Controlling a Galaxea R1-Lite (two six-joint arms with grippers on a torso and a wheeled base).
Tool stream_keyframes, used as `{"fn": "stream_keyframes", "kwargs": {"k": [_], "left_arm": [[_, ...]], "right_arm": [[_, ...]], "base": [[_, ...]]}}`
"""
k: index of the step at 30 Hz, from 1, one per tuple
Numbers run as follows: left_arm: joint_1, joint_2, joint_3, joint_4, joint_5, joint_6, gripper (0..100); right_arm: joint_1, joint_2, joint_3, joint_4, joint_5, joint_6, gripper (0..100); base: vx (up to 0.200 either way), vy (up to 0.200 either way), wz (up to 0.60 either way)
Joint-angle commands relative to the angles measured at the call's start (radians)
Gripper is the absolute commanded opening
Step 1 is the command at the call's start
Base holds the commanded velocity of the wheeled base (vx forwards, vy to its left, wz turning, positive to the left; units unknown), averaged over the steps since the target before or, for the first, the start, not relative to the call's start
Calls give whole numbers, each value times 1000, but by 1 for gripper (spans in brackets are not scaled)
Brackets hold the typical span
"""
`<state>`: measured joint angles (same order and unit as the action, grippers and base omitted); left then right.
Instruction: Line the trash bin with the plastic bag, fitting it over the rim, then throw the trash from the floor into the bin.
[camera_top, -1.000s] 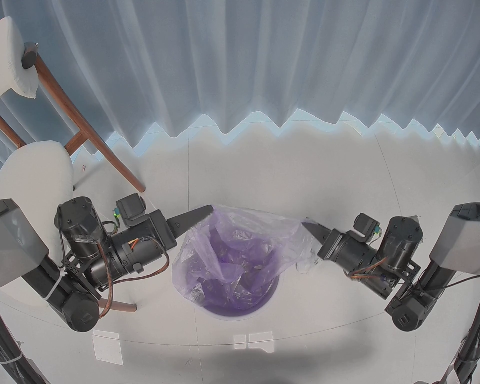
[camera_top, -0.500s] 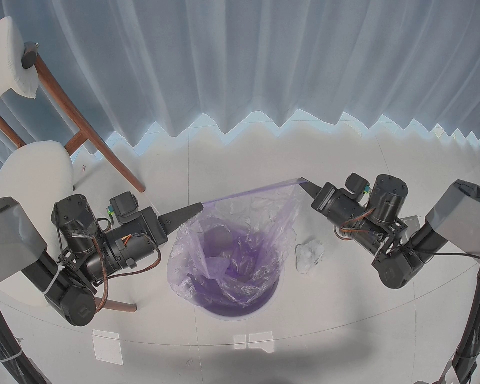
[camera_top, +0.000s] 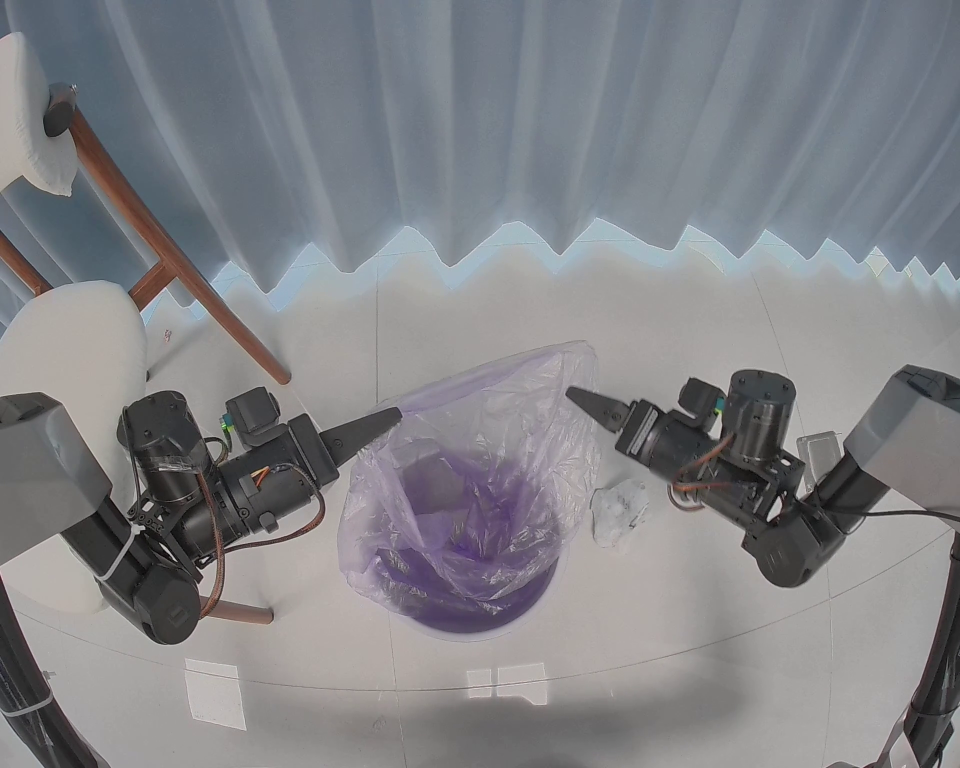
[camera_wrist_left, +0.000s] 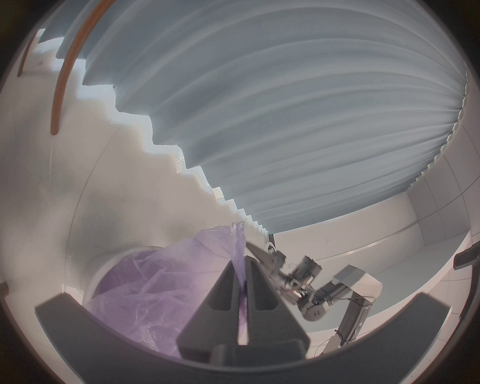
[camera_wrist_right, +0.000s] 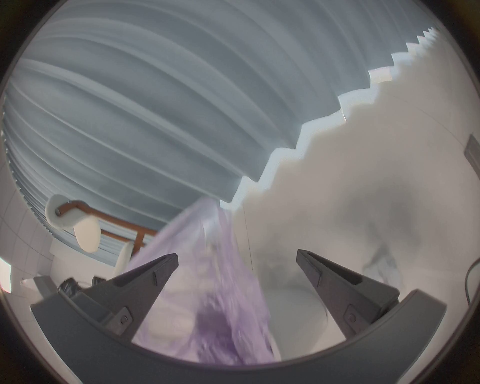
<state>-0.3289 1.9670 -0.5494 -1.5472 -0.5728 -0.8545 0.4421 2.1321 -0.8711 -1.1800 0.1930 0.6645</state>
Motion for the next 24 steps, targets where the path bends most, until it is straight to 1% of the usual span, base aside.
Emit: {"fn": "stream_keyframes", "kwargs": {"k": [1,3,7,12,13,16,19,20,24], "left_arm": [[1,15,-9,1,1,0,0],[1,15,-7,-1,1,0,0],[2,15,-7,1,1,0,0],[2,15,-7,1,1,-1,0],[2,15,-7,1,1,-1,0],[2,15,-6,1,1,-1,0],[2,15,-6,1,1,-1,0],[2,15,-6,1,1,-1,0],[2,15,-4,1,1,-1,0]], "right_arm": [[99,-236,417,20,23,-6,100],[113,-225,472,2,25,-8,100],[125,-181,478,-27,25,-6,100],[141,-69,461,-122,19,-20,100],[141,-31,448,-159,19,-31,100],[141,28,411,-190,19,-42,100],[141,48,388,-194,19,-45,100],[139,71,348,-196,17,-59,100],[139,75,296,-194,14,-66,100]], "base": [[0,0,0],[0,0,0],[0,0,0],[0,0,0],[0,0,0],[0,0,0],[0,0,0],[0,0,0],[0,0,0]]}}
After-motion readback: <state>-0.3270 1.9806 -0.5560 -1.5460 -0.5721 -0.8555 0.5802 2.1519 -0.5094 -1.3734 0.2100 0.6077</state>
